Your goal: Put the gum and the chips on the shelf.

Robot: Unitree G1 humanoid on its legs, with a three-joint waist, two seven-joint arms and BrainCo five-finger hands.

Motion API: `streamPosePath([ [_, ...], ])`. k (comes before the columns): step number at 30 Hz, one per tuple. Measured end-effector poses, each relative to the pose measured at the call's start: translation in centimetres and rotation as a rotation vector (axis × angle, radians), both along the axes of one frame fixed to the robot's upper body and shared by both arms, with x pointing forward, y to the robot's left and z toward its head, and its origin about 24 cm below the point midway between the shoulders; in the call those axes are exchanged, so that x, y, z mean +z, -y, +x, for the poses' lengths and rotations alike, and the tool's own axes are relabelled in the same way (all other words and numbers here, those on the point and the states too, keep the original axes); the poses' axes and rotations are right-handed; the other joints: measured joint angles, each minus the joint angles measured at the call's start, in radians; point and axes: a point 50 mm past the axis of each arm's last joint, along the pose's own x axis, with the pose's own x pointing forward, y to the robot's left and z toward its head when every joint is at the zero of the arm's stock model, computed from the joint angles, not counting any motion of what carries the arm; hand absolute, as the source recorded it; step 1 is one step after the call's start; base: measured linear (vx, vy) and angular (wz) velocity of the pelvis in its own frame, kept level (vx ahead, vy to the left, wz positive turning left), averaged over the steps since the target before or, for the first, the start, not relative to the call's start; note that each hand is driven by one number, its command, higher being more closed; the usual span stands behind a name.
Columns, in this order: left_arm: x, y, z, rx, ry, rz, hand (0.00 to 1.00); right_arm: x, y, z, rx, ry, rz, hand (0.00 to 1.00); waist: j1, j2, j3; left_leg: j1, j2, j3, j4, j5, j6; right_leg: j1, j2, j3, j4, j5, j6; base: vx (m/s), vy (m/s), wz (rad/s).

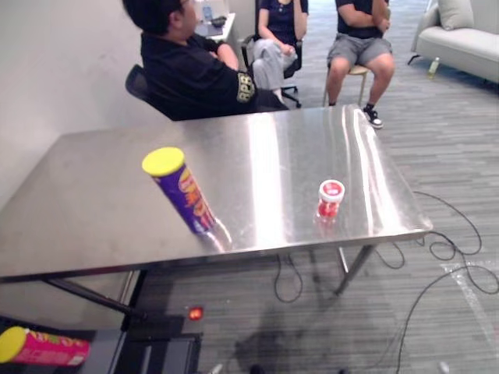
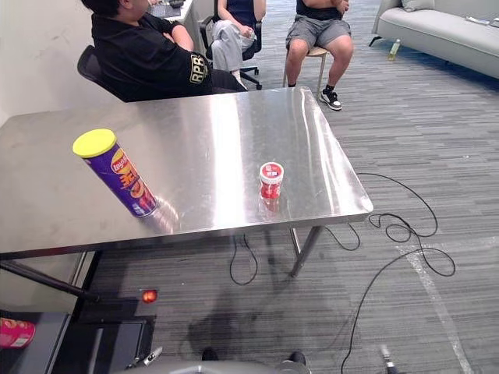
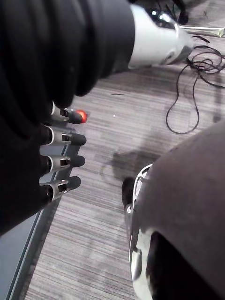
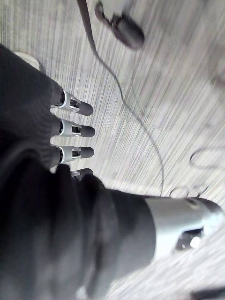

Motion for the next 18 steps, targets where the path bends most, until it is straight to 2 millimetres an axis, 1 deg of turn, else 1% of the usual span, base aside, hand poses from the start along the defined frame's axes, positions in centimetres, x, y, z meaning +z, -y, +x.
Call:
streamPosePath([
  [2, 0.0, -0.1, -0.5, 0.021, -0.008, 0.002, 0.00, 2.5, 2.7, 2.2, 0.020, 0.063, -0.147, 0.00, -0.014, -0.005, -0.009, 0.000, -0.005, 0.007, 0.003, -0.001, 0.003, 0.001, -0.002, 0.010, -0.008, 0.013, 0.008, 0.09, 0.019, -0.11],
  [3, 0.0, 0.0, -0.7, 0.026, -0.012, 0.000, 0.00, 4.9, 4.2, 4.1, 0.053, 0.115, -0.269, 0.00, -0.020, -0.001, -0.013, 0.000, -0.006, 0.016, 0.005, -0.005, 0.007, -0.004, -0.002, 0.020, -0.008, 0.020, 0.008, 0.09, 0.013, -0.18],
  [4, -0.1, 0.0, -0.7, 0.030, -0.012, -0.001, 0.00, 6.2, 4.8, 5.1, 0.067, 0.148, -0.331, 0.00, -0.020, 0.000, -0.015, 0.000, -0.007, 0.025, 0.005, -0.006, 0.007, -0.008, -0.002, 0.027, -0.008, 0.022, 0.008, 0.08, 0.013, -0.27],
  [5, -0.1, 0.1, -0.7, 0.049, -0.008, -0.004, 0.00, 9.0, 5.7, 6.9, 0.096, 0.219, -0.456, 0.00, -0.019, 0.004, -0.017, 0.000, -0.010, 0.030, 0.006, -0.008, 0.006, -0.015, -0.001, 0.038, -0.008, 0.023, 0.007, 0.07, 0.002, -0.25],
  [6, -0.1, 0.1, -0.7, 0.061, -0.006, -0.004, 0.00, 11.6, 6.0, 8.4, 0.137, 0.255, -0.581, 0.00, -0.019, 0.005, -0.018, 0.001, -0.010, 0.030, 0.006, -0.009, 0.006, -0.014, 0.001, 0.043, -0.008, 0.024, 0.006, 0.07, -0.007, -0.20],
  [7, 0.0, 0.1, -0.6, 0.062, -0.002, -0.004, 0.00, 12.8, 6.1, 8.9, 0.148, 0.274, -0.632, 0.00, -0.019, 0.005, -0.018, 0.003, -0.008, 0.030, 0.006, -0.009, 0.006, -0.013, 0.003, 0.043, -0.008, 0.024, 0.006, 0.07, -0.039, -0.06],
  [8, 0.0, 0.1, -0.5, 0.062, 0.008, -0.001, 0.00, 15.0, 6.1, 10.0, 0.162, 0.300, -0.738, 0.00, -0.017, 0.004, -0.020, 0.005, -0.005, 0.028, 0.006, -0.009, 0.006, -0.010, 0.006, 0.041, -0.008, 0.024, 0.006, 0.05, -0.043, 0.03],
  [9, 0.0, 0.1, -0.4, 0.061, 0.011, -0.001, 0.00, 15.9, 5.9, 10.7, 0.169, 0.311, -0.782, 0.00, -0.017, 0.008, -0.023, 0.006, -0.003, 0.027, 0.006, -0.009, 0.005, -0.007, 0.008, 0.039, -0.008, 0.024, 0.006, 0.04, -0.045, 0.05],
  [10, 0.0, 0.2, -0.4, 0.062, 0.012, -0.001, 0.00, 16.4, 5.7, 11.1, 0.180, 0.320, -0.806, 0.00, -0.016, 0.009, -0.025, 0.007, -0.002, 0.026, 0.006, -0.009, 0.004, -0.006, 0.008, 0.038, -0.008, 0.024, 0.006, 0.01, -0.033, 0.04],
  [12, 0.1, 0.1, -0.4, 0.062, 0.018, 0.001, 0.00, 17.6, 4.4, 12.3, 0.228, 0.349, -0.863, 0.00, -0.016, 0.006, -0.026, 0.009, 0.000, 0.025, 0.006, -0.010, 0.004, -0.002, 0.009, 0.035, -0.008, 0.024, 0.006, 0.00, -0.038, 0.03],
  [13, 0.1, 0.1, -0.5, 0.062, 0.017, 0.000, 0.00, 18.1, 3.3, 12.9, 0.268, 0.373, -0.887, 0.00, -0.016, 0.005, -0.026, 0.012, -0.001, 0.023, 0.006, -0.010, 0.003, 0.003, 0.009, 0.032, -0.008, 0.024, 0.006, -0.02, -0.033, 0.04],
  [14, 0.1, 0.1, -0.5, 0.062, 0.013, -0.001, 0.00, 18.6, 2.2, 13.4, 0.318, 0.396, -0.915, 0.00, -0.016, -0.002, -0.022, 0.015, -0.001, 0.022, 0.006, -0.011, 0.002, 0.006, 0.007, 0.030, -0.008, 0.024, 0.006, 0.00, 0.000, 0.00],
  [15, 0.1, 0.1, -0.5, 0.062, 0.014, -0.001, 0.00, 18.9, 1.6, 13.7, 0.344, 0.411, -0.929, 0.00, -0.016, -0.003, -0.022, 0.016, -0.002, 0.021, 0.006, -0.012, 0.001, 0.007, 0.007, 0.030, -0.008, 0.024, 0.006, -0.05, -0.011, 0.00],
  [16, 0.1, 0.1, -0.5, 0.060, 0.016, -0.001, 0.00, 19.4, 0.6, 14.3, 0.411, 0.430, -0.960, 0.00, -0.015, 0.001, -0.025, 0.017, -0.004, 0.020, 0.005, -0.013, 0.000, 0.006, 0.005, 0.030, -0.008, 0.024, 0.006, -0.07, -0.002, 0.01],
  [17, 0.1, 0.1, -0.5, 0.058, 0.017, -0.002, 0.00, 19.9, -0.2, 14.7, 0.474, 0.448, -0.985, 0.00, -0.015, -0.006, -0.022, 0.017, -0.006, 0.016, 0.005, -0.013, 0.000, 0.004, 0.002, 0.029, -0.008, 0.024, 0.006, -0.07, 0.000, 0.02],
  [18, 0.1, 0.1, -0.4, 0.056, 0.019, -0.002, 0.00, 20.0, -0.5, 14.9, 0.502, 0.456, -0.992, 0.00, -0.014, -0.004, -0.023, 0.017, -0.007, 0.013, 0.005, -0.013, 0.000, 0.005, 0.001, 0.028, -0.007, 0.024, 0.006, -0.07, -0.001, 0.06],
])
